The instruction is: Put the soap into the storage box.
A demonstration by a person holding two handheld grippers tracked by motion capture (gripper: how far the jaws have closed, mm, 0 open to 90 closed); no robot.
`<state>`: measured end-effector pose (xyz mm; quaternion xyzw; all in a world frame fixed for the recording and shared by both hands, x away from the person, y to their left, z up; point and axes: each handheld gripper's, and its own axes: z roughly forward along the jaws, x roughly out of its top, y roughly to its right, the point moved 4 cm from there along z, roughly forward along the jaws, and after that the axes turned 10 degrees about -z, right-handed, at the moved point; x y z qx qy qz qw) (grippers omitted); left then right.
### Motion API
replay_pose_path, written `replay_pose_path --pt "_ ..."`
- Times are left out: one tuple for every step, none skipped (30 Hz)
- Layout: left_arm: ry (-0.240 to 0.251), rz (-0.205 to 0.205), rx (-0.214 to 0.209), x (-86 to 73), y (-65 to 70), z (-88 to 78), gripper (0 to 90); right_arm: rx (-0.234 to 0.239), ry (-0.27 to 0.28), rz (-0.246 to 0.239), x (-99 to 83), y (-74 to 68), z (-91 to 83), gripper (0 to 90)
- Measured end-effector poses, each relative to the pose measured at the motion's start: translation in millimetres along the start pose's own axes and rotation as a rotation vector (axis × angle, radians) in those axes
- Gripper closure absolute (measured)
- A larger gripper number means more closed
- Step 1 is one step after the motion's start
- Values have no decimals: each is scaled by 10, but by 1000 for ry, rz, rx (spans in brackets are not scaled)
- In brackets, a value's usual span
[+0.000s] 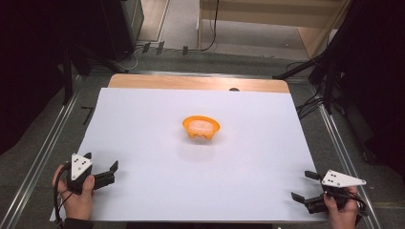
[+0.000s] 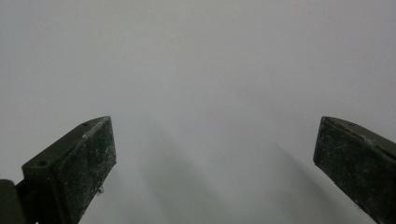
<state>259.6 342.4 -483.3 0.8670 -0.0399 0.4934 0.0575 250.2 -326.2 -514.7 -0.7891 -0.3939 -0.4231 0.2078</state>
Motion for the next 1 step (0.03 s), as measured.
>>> replay_pose_path --pt "-1 0 2 0 1 0 55 -1 -2 -1 3 -5 4 0"
